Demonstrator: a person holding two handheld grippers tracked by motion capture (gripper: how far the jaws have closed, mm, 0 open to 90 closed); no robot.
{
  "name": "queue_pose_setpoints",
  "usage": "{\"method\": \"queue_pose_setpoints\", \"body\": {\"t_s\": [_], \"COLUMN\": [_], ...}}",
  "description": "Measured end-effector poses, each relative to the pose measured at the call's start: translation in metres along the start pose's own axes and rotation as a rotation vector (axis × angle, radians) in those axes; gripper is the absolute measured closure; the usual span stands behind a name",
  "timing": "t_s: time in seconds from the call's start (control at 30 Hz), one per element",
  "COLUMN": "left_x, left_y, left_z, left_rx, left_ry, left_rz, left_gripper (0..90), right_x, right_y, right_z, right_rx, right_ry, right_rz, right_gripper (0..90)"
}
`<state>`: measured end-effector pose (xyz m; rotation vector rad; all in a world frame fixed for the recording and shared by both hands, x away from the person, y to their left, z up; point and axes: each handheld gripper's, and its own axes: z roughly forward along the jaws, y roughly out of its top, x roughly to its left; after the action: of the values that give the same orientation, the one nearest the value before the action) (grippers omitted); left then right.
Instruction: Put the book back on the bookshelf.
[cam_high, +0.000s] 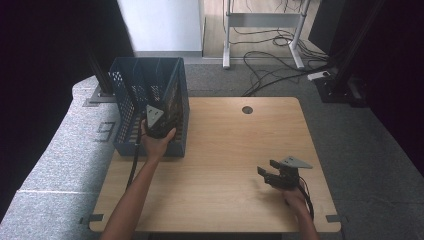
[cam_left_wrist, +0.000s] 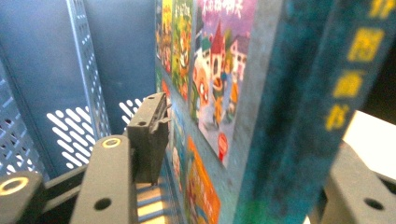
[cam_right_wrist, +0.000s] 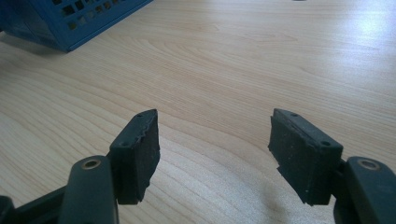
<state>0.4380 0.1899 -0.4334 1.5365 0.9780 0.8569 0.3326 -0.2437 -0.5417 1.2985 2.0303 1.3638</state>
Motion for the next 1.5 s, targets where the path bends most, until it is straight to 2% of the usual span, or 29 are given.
{"method": "queue_pose_setpoints", "body": {"t_s": [0.3, 0.4, 0.6, 1.17, 1.3, 1.5], "left_x": [0.002, 0.004, 0.007, 0.005, 0.004, 0.004], "left_y": [-0.006, -0.009, -0.012, -0.024, -0.032, -0.044], "left_z": [-0.01, -0.017, -0.026, -0.052, -0.06, -0.072], "left_rx": [0.032, 0.019, 0.031, 0.08, 0.104, 0.12], "left_ry": [-0.028, -0.025, -0.037, -0.128, -0.161, -0.186], "left_rz": [-0.001, -0.006, -0.014, -0.015, -0.039, -0.054], "left_gripper": [41.0, 40.7, 40.1, 39.4, 38.6, 38.5], "right_x": [0.0, 0.0, 0.0, 0.0, -0.001, 0.0], "right_y": [0.0, 0.0, 0.001, 0.0, 0.0, -0.001], "right_z": [0.0, 0.0, -0.002, 0.0, 0.0, 0.002], "right_rx": [-0.001, -0.003, -0.005, 0.003, 0.008, 0.013], "right_ry": [-0.001, 0.0, 0.002, 0.002, 0.001, -0.001], "right_rz": [0.0, -0.001, -0.001, -0.002, 0.001, 0.001], "right_gripper": [32.7, 32.7, 32.6, 32.5, 32.5, 32.5]}}
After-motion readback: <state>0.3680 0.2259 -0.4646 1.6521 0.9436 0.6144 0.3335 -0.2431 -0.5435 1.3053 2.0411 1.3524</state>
